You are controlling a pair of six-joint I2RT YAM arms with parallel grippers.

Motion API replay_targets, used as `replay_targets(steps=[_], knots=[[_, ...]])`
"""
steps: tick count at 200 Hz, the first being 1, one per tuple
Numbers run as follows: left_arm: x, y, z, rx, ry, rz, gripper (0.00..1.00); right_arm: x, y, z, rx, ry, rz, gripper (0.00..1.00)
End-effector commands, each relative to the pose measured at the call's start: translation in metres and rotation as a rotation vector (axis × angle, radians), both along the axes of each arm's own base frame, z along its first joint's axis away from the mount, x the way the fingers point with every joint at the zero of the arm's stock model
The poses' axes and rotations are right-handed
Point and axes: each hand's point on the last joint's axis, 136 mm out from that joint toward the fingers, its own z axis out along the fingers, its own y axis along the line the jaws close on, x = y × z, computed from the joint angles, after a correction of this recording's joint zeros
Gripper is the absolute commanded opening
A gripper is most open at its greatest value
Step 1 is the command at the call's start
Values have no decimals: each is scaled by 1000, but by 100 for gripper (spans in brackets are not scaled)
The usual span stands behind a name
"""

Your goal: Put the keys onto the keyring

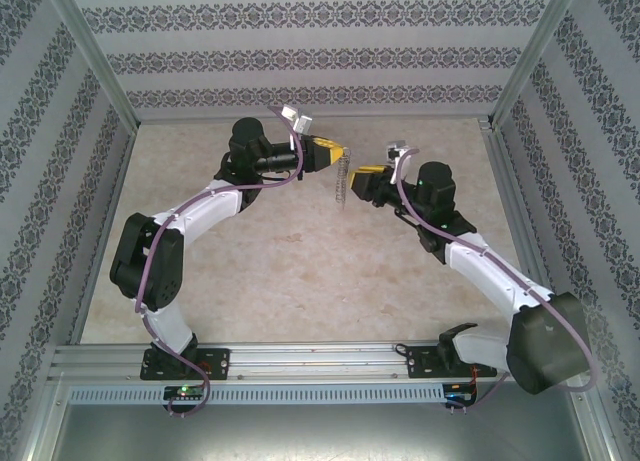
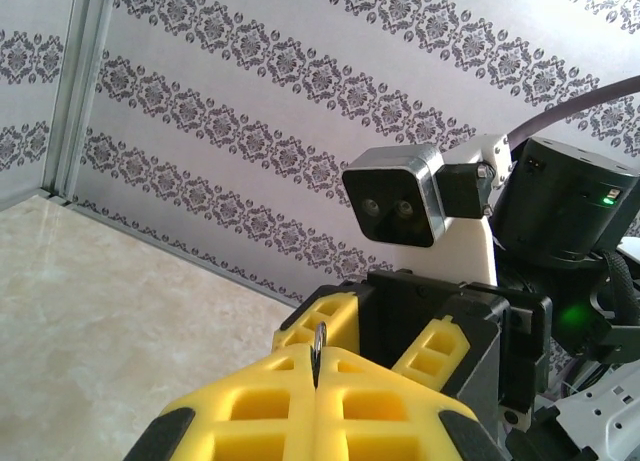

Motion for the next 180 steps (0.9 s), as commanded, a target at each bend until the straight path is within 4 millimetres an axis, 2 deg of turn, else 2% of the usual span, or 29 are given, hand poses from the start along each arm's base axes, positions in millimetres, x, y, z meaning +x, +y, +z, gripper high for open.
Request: replay_targets(steps=[1, 68, 86, 152, 180], knots=[[-13, 1, 31, -47, -91, -11, 0, 9, 5, 23, 13, -73, -10, 43], [-13, 2, 33, -48, -91, -11, 0, 10, 25, 18, 7, -58, 60, 42], [-13, 2, 34, -47, -93, -7, 0, 7, 21, 17, -9, -65, 47, 42], [-15, 2, 38, -44, -100, -10, 0, 1, -13, 18, 9, -83, -82, 43], [-15, 2, 39, -46, -101, -11, 0, 1, -14, 17, 16, -80, -77, 43]])
